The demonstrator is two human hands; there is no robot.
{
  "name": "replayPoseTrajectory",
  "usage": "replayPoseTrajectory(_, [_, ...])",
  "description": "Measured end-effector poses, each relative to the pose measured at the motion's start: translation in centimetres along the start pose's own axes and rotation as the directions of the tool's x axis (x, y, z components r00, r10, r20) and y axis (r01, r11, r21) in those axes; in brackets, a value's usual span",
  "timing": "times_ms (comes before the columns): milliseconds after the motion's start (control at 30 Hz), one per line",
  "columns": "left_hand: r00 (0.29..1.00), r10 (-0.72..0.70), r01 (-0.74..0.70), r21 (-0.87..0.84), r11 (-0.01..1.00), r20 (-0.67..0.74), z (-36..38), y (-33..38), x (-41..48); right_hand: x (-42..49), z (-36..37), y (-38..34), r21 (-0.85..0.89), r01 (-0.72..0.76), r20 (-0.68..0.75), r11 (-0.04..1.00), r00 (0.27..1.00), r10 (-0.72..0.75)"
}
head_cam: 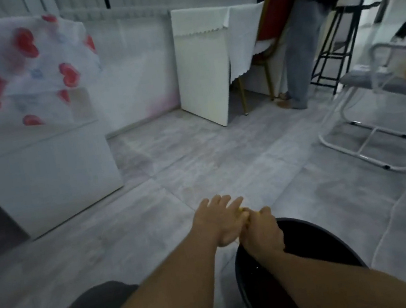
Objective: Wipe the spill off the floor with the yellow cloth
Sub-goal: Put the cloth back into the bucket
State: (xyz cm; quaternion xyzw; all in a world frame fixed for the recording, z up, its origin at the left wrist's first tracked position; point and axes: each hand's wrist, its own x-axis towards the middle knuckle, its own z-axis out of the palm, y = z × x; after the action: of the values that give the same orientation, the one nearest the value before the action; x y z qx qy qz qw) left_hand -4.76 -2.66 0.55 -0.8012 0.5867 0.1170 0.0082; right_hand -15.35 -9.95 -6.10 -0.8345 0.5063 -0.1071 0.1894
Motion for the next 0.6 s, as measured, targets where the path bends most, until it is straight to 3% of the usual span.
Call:
replayPoseTrajectory(100, [0.999, -0.004, 0.005, -0.020, 1.000, 0.054, 2.2, 1.4, -0.1, -2.2, 1.5, 2.6, 0.049, -0.116, 0.016, 0.992, 0.993, 0.115])
replayPoseTrajectory(267, [0.996, -0.040, 0.040, -0.002, 0.999, 0.074, 4.0, 1.5, 0.4, -2.2, 2.6, 2.4, 0.056, -0.086, 0.074, 0.995, 0.994, 0.082])
replayPoseTrajectory(433, [0.996, -0.005, 0.002, 0.028, 1.000, 0.092, 4.8, 2.0, 0.6, -2.3, 3.6, 1.0, 0.140, -0.199, 0.127, 0.970, 0.975, 0.182])
replayPoseTrajectory(600, [0.996, -0.018, 0.016, 0.026, 1.000, 0.082, 5.2, 2.0, 0.8, -2.2, 4.2, 0.3, 0.035, -0.117, 0.146, 0.993, 0.983, 0.110])
